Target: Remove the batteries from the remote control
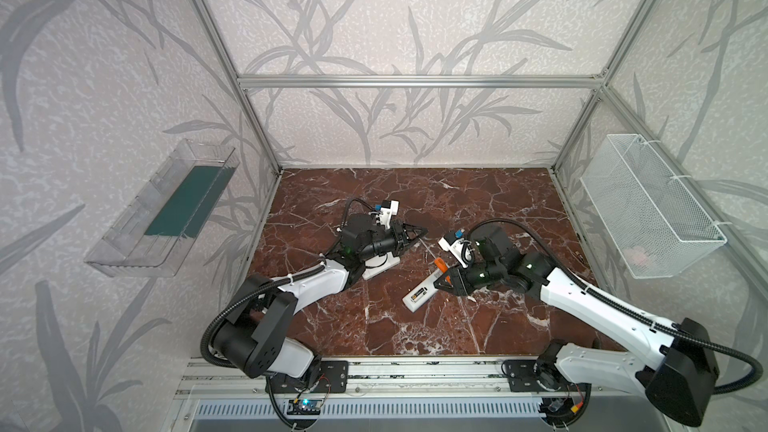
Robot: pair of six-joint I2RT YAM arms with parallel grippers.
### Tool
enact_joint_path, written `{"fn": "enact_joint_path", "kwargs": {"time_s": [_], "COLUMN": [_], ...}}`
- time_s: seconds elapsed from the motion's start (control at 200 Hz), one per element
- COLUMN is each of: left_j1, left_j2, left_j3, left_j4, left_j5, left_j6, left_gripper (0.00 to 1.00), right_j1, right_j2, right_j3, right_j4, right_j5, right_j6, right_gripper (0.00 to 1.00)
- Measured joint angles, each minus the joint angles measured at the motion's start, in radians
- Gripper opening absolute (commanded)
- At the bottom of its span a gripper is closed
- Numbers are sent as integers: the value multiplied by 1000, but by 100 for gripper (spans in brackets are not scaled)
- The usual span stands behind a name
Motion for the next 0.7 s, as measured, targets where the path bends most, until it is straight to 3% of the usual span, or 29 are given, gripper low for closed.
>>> {"fn": "enact_joint_path", "kwargs": {"time_s": [0.205,0.41,0.59,0.7], "left_j1": [-8,-7,-6,-6], "left_j2": [18,31,27,17], "left_j3": [-36,-96,-98,-98], "left_j4": [135,177,166,150], "left_j5": [-40,-117,-159,-170], "left_j6": [-60,-122,-128,-131], "left_gripper": [0,0,0,0], "right_j1": [5,4,4,3], "right_j2": [-119,-230,-256,-239], "right_j3": [-82,-167,-219,-221], "right_j4": [95,219,314,333], "right_j5": [59,150,179,178], "right_j6": [95,196,267,293], "right_gripper": [41,59,56,39]}}
